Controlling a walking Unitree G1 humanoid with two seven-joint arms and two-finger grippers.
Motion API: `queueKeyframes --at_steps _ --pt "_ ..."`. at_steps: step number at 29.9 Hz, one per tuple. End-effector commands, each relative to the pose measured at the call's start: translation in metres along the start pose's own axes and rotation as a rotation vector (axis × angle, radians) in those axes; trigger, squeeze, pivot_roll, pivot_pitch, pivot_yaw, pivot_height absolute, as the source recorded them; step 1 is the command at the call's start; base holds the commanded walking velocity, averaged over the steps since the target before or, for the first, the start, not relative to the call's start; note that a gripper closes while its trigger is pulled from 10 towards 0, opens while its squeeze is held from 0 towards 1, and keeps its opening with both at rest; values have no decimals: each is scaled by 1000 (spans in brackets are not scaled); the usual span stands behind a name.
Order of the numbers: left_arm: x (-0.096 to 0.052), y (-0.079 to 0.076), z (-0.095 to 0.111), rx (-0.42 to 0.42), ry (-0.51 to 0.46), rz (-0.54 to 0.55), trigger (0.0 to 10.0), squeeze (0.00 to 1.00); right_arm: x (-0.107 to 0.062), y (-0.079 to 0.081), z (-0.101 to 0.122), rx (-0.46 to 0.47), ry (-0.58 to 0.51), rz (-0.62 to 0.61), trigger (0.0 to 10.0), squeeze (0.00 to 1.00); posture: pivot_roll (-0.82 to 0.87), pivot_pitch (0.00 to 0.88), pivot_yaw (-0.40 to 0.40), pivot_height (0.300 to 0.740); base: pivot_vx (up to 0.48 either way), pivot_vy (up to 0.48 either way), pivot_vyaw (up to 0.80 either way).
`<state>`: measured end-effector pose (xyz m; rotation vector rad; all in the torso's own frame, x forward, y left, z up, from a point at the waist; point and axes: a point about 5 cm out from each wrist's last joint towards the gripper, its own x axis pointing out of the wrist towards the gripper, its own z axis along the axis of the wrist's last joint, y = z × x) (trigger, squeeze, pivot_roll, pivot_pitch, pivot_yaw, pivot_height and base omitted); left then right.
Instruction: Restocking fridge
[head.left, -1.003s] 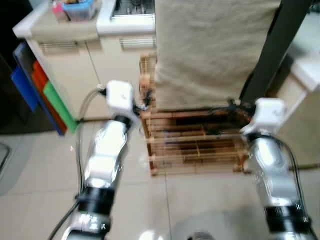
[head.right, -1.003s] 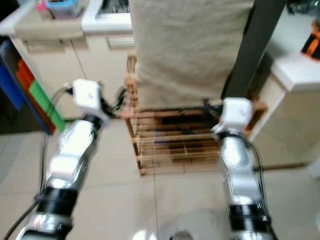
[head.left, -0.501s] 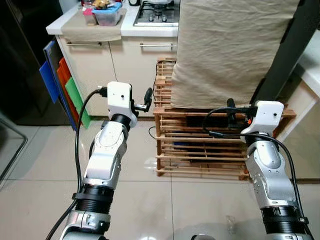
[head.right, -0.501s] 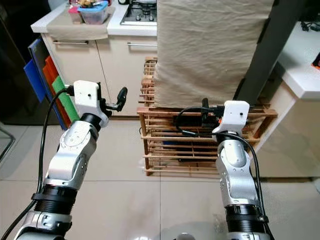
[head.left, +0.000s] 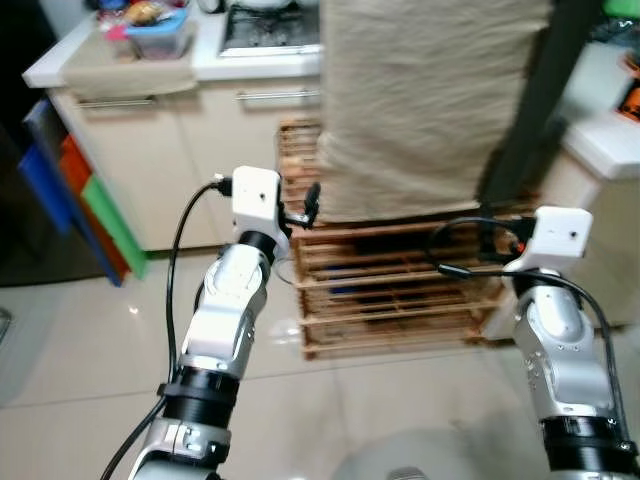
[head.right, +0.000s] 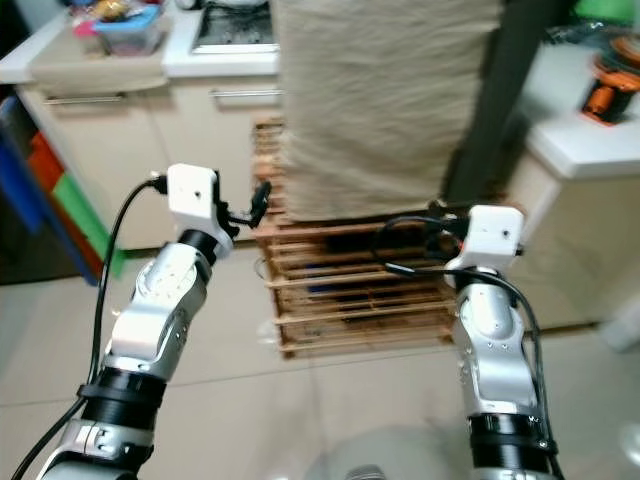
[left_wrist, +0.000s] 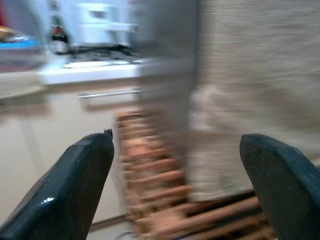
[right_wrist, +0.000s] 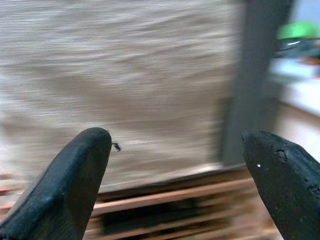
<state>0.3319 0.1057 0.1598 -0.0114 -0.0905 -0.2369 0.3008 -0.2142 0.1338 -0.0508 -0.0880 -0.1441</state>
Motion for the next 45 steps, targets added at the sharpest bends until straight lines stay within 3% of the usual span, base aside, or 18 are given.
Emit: queueKeyframes --at_steps 1,10,18,19,20,25,26,31,39,45 --pt "-2 9 -4 2 24 37 10000 1000 1 8 0 -3 5 22 10000 1000 -163 30 36 740 0 480 -694" --pt "-2 5 -4 -5 21 7 10000 1000 0 11 -2 -12 13 51 10000 1000 -160 21 34 740 0 480 -563" --pt "-2 9 -7 14 35 22 10000 1000 1 4 -3 -19 14 18 10000 1000 -158 7 35 740 0 458 -745" --pt "-3 9 -9 27 37 13 10000 706 2 4 -4 -12 13 12 10000 1000 -158 7 39 740 0 450 -731" --pt "-4 7 -9 48 26 0 10000 0 2 4 -3 -7 9 16 10000 1000 -158 7 39 740 0 450 -738" --pt "-10 3 -10 55 19 -30 10000 0 1 6 -3 -13 7 21 10000 965 -155 11 41 740 0 90 -586" --pt "-15 2 -12 38 19 -44 10000 0 1 5 -4 -14 11 17 10000 0 -150 18 40 740 0 0 0" --pt "-23 2 -13 8 5 -50 10000 0 1 5 -6 -12 18 12 10000 0 -138 27 34 740 152 0 0" --pt "-18 13 -15 7 12 -18 10000 0 2 9 -6 -1 16 15 10000 0 -139 27 35 740 470 0 0" --pt "-15 12 -12 -4 11 -27 10000 0 2 19 -2 30 -8 60 10000 0 -146 29 36 740 442 0 0"
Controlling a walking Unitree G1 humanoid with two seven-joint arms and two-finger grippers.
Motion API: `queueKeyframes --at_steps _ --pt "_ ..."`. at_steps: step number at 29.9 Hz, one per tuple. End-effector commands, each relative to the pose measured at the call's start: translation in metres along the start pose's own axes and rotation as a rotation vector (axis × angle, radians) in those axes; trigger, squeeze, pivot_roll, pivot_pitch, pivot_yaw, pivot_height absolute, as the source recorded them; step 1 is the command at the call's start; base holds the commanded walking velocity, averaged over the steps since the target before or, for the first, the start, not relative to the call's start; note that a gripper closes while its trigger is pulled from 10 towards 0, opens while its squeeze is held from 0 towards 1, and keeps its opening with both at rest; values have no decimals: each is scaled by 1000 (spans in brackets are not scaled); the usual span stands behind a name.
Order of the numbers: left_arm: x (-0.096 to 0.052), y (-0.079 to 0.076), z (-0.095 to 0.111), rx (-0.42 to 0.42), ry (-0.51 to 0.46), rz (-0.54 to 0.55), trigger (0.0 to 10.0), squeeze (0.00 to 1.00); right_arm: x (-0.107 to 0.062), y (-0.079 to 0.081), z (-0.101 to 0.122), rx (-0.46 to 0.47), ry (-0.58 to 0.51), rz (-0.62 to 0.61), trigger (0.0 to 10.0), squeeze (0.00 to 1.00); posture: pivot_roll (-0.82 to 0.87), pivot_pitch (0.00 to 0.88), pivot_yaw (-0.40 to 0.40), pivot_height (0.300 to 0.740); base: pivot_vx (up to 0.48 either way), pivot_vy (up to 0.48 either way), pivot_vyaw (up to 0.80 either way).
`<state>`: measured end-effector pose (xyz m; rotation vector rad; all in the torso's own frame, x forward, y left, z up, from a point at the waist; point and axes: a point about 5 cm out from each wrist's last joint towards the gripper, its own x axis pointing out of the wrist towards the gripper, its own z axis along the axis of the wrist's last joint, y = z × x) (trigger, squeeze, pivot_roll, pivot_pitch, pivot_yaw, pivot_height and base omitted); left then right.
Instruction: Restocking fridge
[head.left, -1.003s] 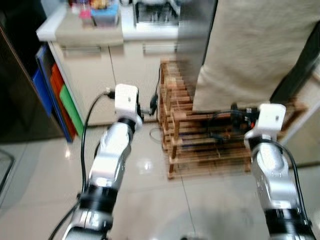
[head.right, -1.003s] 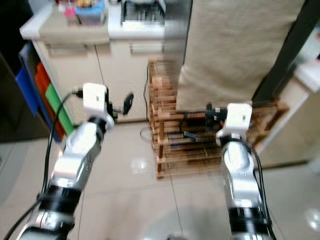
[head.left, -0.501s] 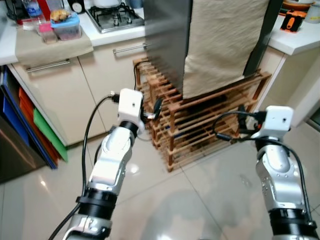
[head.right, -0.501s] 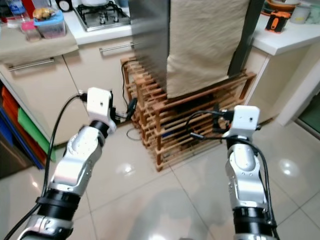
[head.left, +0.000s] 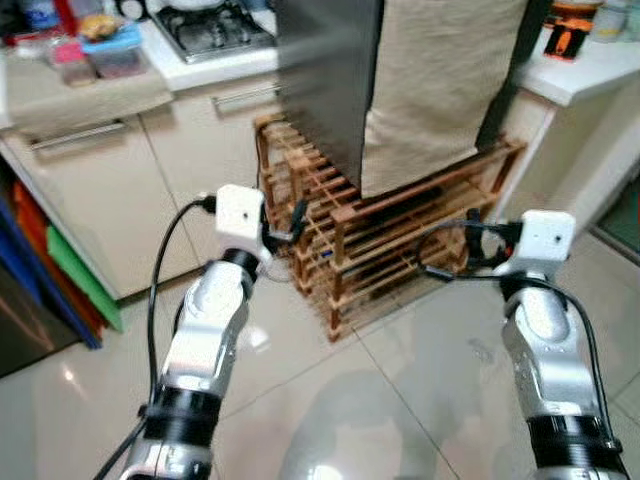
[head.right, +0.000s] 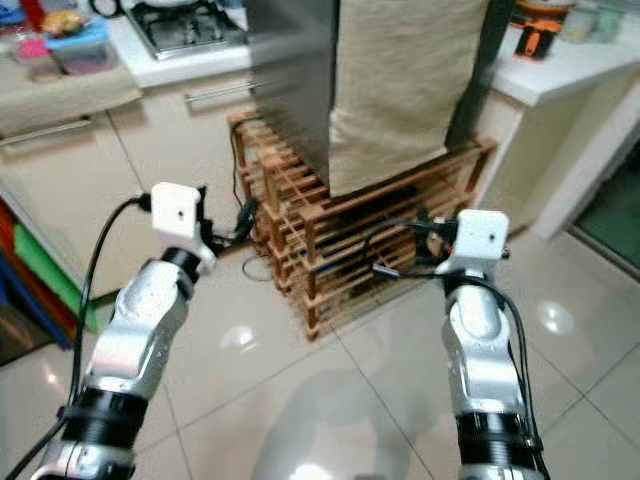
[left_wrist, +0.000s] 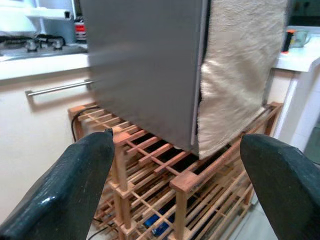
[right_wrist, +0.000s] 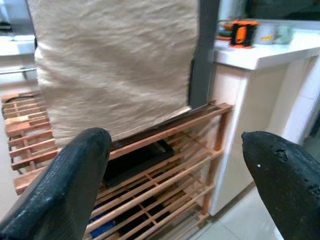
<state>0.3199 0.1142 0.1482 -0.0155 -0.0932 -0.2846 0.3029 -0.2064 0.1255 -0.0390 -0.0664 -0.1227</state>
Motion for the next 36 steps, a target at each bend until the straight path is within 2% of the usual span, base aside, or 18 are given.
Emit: queueKeyframes --at_steps 1,7,11,20,25,30,36 --pt "0 7 -2 2 12 22 10000 0 2 11 5 17 -29 39 10000 0 -146 29 36 740 431 0 0" --pt "6 7 3 5 -1 29 10000 0 4 12 5 4 -27 50 10000 0 -148 37 29 740 430 0 0" --pt "7 10 3 13 2 34 10000 0 4 12 6 2 -29 51 10000 0 -150 36 30 740 368 307 0" --pt "12 11 7 27 -9 22 10000 0 4 9 2 4 -7 28 10000 0 -147 27 35 740 0 469 -536" --pt "15 23 8 15 -8 64 10000 0 5 5 2 9 -11 5 10000 0 -148 17 33 740 0 426 -679" --pt "17 20 11 33 -24 60 10000 0 6 3 2 -1 -12 3 10000 0 -149 10 35 740 0 420 -677" --pt "15 13 16 37 -68 39 10000 0 3 -3 7 1 -45 -27 10000 0 -152 17 38 740 84 100 0"
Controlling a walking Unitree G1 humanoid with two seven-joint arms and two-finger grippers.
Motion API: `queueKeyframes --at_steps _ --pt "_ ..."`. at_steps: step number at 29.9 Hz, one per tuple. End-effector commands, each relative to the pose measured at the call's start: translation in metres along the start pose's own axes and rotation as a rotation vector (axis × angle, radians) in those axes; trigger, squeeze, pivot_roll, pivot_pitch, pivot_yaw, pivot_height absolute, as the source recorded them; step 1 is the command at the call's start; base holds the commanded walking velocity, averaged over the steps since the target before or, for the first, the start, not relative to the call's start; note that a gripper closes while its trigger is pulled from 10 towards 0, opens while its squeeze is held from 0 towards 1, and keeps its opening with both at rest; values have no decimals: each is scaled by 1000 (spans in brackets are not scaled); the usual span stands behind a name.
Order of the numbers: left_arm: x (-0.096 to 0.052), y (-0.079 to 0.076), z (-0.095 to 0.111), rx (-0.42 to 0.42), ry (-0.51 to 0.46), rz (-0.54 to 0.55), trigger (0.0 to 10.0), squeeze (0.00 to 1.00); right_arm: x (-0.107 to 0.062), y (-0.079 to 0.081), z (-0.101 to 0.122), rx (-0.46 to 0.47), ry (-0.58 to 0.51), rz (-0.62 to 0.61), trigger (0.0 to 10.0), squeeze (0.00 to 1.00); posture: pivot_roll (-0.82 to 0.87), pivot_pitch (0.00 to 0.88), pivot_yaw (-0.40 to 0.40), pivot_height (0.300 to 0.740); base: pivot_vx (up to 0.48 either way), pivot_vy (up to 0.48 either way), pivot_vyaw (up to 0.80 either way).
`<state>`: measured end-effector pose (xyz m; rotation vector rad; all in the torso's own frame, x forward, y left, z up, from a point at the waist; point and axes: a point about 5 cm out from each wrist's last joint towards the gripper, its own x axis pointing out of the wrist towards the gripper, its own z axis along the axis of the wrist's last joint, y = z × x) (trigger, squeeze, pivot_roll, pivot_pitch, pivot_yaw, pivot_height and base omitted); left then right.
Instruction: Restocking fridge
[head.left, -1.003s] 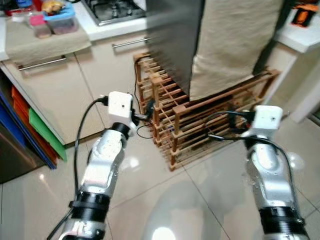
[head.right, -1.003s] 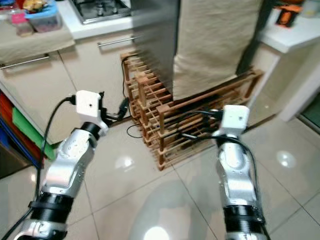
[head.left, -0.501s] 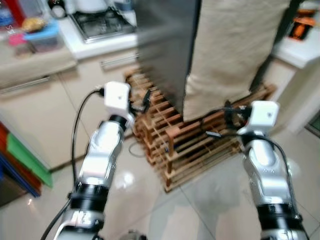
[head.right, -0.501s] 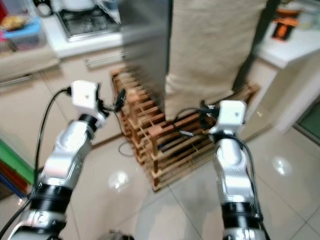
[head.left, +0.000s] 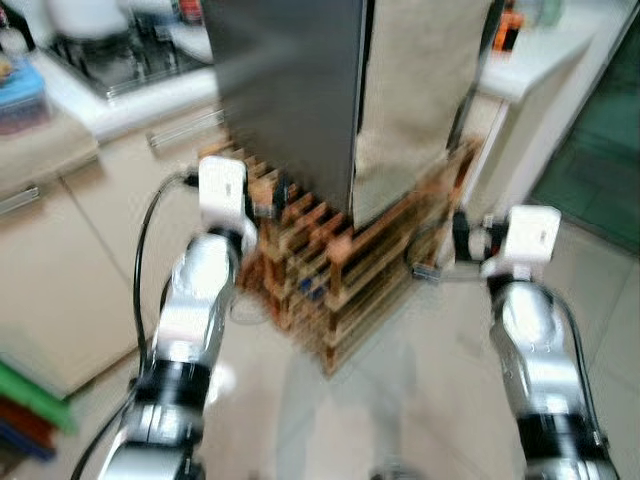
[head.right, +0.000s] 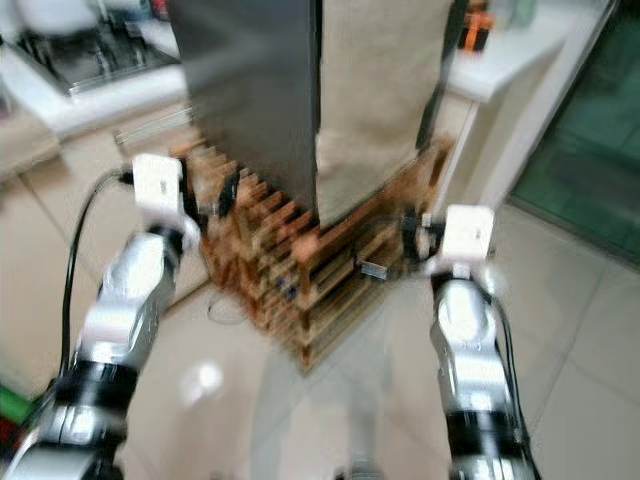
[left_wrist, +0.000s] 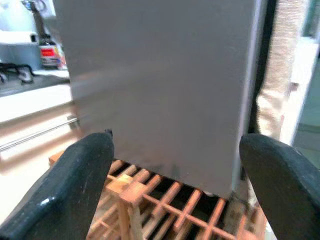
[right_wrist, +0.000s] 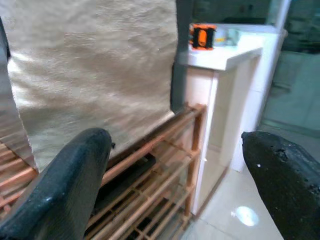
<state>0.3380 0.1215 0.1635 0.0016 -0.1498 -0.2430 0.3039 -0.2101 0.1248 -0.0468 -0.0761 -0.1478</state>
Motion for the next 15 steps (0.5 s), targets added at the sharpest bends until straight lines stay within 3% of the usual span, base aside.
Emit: queueKeyframes --at_steps 1,4,11,12,15 --pt "-3 -2 4 1 -28 -18 10000 0 1 -1 9 10 -40 -9 10000 0 -152 19 38 740 0 0 0" --pt "-8 -10 8 -35 -57 -72 10000 0 -3 -5 14 33 -68 -28 10000 0 -153 28 38 740 0 0 -596" --pt "-4 -12 9 5 -59 -53 10000 0 -3 -4 13 24 -60 -15 10000 0 -157 30 38 740 0 0 -602" --pt "-3 -16 10 -62 -50 -87 10000 0 -1 -3 13 24 -61 -3 10000 0 -157 30 39 740 0 0 -600" --pt "-3 -17 13 -31 -51 -90 10000 0 -1 0 14 6 -56 12 10000 0 -153 31 40 740 0 0 -596"
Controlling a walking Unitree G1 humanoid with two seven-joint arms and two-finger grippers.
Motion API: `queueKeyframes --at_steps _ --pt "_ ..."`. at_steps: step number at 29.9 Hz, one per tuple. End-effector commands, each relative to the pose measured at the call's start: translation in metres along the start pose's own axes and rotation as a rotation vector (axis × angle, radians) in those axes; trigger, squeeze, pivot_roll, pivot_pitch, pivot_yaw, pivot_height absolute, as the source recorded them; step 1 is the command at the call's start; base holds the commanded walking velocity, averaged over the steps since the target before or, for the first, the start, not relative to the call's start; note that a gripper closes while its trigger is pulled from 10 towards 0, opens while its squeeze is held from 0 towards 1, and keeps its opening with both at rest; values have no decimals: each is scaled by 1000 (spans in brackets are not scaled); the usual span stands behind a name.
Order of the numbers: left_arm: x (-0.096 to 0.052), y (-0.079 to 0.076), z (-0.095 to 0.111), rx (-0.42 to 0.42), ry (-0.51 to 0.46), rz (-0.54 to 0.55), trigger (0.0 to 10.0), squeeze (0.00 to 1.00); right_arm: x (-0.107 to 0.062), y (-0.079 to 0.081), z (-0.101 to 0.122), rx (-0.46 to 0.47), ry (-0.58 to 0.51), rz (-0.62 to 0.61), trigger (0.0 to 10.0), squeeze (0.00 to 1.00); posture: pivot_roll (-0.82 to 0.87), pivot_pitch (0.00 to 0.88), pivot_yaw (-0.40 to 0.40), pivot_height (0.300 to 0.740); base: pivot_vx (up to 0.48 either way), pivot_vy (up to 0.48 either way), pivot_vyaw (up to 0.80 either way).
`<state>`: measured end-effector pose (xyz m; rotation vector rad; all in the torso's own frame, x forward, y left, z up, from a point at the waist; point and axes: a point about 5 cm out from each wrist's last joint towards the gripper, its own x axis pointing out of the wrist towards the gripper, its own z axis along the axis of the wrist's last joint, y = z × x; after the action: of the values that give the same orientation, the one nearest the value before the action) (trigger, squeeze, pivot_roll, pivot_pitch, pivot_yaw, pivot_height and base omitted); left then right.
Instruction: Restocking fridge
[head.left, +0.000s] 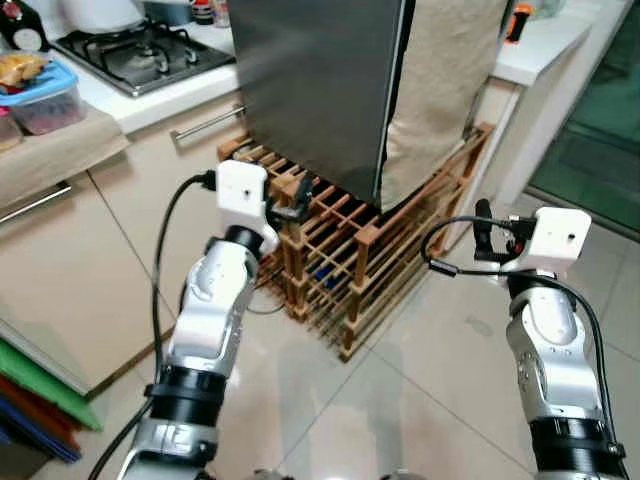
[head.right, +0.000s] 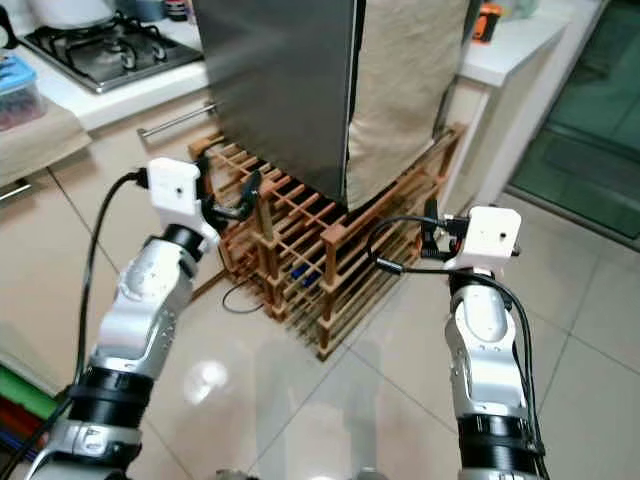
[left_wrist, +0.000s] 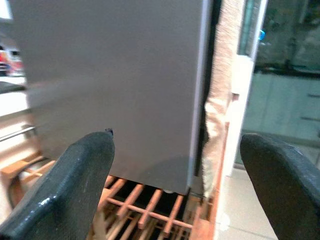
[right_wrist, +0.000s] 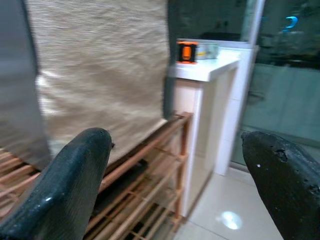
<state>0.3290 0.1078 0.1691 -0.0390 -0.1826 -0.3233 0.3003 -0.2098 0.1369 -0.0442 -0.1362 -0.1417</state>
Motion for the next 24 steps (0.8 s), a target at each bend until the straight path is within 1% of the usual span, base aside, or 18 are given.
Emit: queueKeyframes --at_steps 1,5,8,12,18,21,24 --pt "2 -2 6 11 -12 -13 10000 0 2 1 1 -1 3 8 10000 0 -153 31 40 740 0 0 -594" --pt "1 1 4 -4 2 -2 10000 0 1 2 1 12 5 9 10000 0 -148 34 41 740 0 0 -600" --pt "0 5 1 0 32 2 10000 0 0 3 0 18 11 12 10000 0 -148 35 41 740 401 91 -606" --pt "2 0 6 11 -1 -24 10000 0 0 2 0 21 10 11 10000 0 -154 34 39 740 466 0 -606" --pt "3 -3 7 -24 -5 -25 10000 0 1 1 0 3 9 7 10000 0 -156 36 38 740 480 0 -613" --pt "3 -3 9 -32 -9 -27 10000 0 0 3 0 3 3 12 10000 0 -154 37 35 740 466 0 0" --pt "1 -5 12 -62 -39 -24 10000 0 0 6 2 -5 -3 31 10000 0 -152 38 32 740 456 0 0"
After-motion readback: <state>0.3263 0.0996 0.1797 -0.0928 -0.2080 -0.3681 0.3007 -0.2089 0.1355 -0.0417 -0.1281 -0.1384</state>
